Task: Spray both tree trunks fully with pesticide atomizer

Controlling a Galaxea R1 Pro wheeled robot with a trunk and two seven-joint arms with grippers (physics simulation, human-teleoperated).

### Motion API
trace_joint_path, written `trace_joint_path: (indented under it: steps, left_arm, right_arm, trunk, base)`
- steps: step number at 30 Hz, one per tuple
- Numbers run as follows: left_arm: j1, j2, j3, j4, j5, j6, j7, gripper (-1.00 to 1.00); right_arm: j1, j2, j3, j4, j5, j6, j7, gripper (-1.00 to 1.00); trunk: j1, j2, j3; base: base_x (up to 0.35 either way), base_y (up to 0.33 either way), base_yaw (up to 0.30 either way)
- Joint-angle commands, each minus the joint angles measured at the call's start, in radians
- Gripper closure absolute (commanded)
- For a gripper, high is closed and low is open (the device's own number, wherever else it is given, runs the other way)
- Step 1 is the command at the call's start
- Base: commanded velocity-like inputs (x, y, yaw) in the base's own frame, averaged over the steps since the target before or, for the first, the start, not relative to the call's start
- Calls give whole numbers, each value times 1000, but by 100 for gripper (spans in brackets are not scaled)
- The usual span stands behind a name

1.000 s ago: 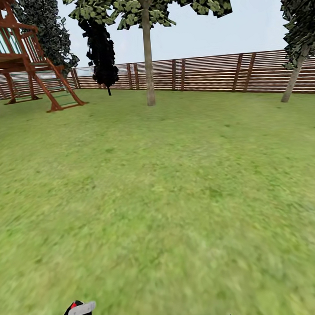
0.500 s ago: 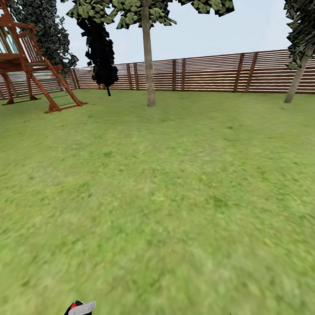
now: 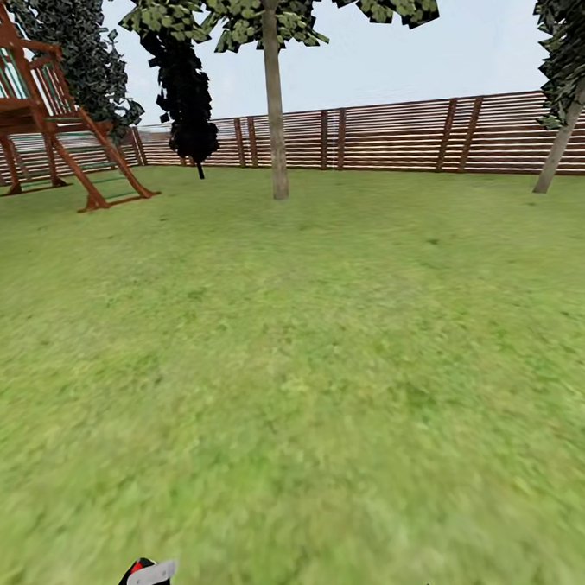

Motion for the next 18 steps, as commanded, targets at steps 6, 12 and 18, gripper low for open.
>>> trace_joint_path:
  steps: [6,12,18]
  left_arm:
    - [0,1,1,1,0,0,0,100]
    - [0,1,1,0,0,0,0,100]
    - [0,1,1,1,0,0,0,100]
  right_arm:
    - [0,0,0,0,0,0,0,-100]
    - [0,0,0,0,0,0,0,-100]
    - [0,0,0,0,0,0,0,-100]
  trunk:
    - [0,0,0]
    - [0,0,0]
    - [0,0,0]
  base:
    - [340,0,0]
    - [340,0,0]
    - [340,0,0]
